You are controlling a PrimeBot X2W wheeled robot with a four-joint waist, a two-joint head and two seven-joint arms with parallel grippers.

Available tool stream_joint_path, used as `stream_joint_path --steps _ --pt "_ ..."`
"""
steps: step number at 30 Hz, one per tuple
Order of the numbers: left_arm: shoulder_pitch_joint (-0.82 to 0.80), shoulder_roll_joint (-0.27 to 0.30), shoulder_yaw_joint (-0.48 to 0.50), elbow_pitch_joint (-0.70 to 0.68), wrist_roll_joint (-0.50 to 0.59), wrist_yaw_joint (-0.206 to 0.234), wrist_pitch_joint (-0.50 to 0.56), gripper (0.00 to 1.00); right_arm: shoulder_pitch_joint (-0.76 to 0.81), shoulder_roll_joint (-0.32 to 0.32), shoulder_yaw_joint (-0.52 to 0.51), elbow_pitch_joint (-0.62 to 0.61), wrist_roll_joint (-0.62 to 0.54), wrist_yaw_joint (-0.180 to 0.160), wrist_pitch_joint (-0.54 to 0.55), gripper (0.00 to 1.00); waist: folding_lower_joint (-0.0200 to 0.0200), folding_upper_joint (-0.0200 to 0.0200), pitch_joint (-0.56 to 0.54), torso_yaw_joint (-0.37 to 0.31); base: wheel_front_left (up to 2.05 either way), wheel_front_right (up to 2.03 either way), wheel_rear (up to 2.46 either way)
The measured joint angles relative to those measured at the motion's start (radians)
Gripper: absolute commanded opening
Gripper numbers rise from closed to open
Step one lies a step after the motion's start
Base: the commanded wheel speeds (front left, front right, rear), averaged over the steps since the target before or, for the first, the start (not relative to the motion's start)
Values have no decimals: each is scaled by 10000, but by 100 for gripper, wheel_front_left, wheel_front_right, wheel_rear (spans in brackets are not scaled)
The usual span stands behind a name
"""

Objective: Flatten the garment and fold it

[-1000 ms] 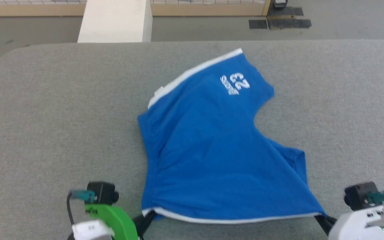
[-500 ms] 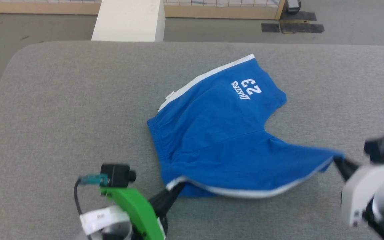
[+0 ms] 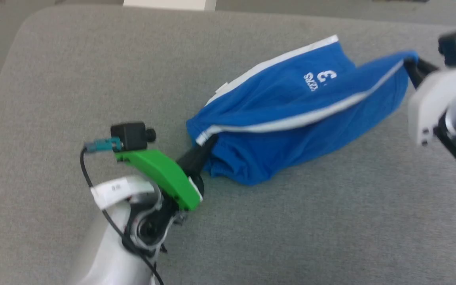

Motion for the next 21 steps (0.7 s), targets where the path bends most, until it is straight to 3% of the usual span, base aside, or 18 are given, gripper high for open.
stream_joint_path --steps 11,21 --pt "-2184 -295 265 2581 50 -186 -606 0 -3126 146 1363 3626 -69 0 -863 0 2 0 1369 518 0 0 0" --pt "-2958 -497 -209 3271 148 -533 -644 0 -4500 224 1779 6025 15 0 -1085 0 1 0 2165 1011 0 0 0"
